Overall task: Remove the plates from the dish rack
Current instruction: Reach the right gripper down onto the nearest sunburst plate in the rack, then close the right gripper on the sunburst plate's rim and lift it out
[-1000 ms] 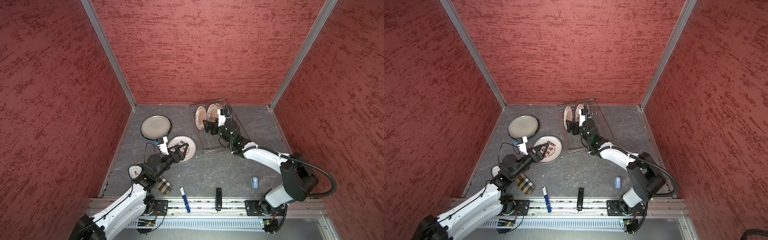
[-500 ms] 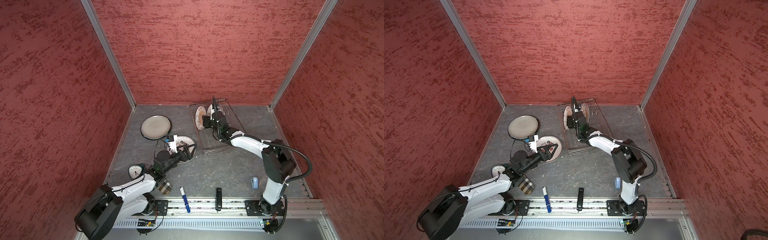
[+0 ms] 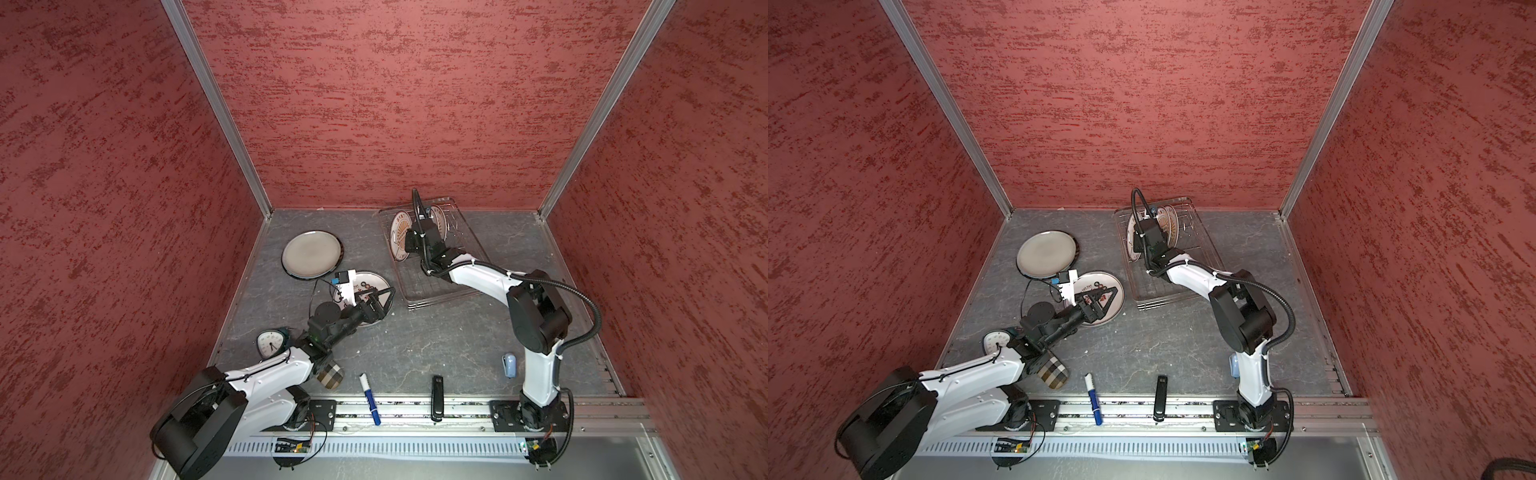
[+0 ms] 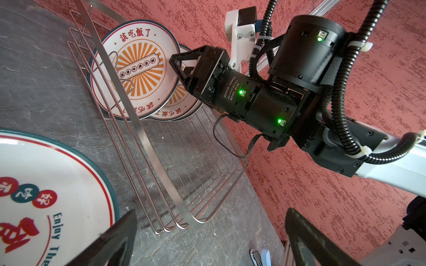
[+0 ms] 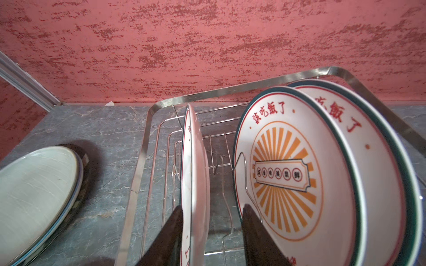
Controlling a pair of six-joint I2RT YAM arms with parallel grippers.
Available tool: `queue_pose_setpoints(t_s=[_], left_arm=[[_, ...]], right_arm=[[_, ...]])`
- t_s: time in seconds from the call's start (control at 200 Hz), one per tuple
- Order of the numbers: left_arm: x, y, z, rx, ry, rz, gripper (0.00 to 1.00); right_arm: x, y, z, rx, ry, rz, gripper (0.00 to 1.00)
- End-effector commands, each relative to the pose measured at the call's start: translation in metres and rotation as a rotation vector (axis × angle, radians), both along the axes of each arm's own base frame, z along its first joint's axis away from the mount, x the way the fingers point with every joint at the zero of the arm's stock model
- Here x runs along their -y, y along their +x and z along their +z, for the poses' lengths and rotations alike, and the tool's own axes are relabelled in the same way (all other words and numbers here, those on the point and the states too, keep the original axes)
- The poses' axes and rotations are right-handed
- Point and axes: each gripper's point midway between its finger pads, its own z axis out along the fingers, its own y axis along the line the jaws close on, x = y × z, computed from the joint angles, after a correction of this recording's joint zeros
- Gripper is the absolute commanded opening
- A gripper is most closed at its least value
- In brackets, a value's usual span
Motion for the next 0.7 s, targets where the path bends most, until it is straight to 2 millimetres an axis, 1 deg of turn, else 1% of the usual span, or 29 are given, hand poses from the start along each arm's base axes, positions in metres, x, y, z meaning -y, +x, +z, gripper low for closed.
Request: queue_pose_setpoints(t_s=[0.0, 0.16, 0.306, 0.411, 0.696], left_arm=[[-0.005, 0.0, 0.006, 0.036, 0.002, 0.028, 0.99], [-0.011, -0.002, 0.007, 0.044, 0.01, 0.048, 0.99], [-0.017, -0.003, 0.007, 0.046, 0.018, 0.077, 0.99], [-0.022, -0.002, 0.004, 0.041, 0.025, 0.101, 0.99], [-0.021, -0.003, 0.004, 0.044, 0.034, 0.098, 0.99]], right_arm=[[-0.002, 0.004, 0.002, 0.01, -0.048, -0.05, 0.4], [-0.001, 0.009, -0.007, -0.005, -0.077, -0.084, 0.35], [-0.001, 0.011, -0.006, 0.002, -0.078, -0.095, 0.33], [-0.005, 0.012, -0.007, 0.005, -0.073, -0.086, 0.3], [-0.01, 0.017, -0.012, 0.006, -0.077, -0.082, 0.26]])
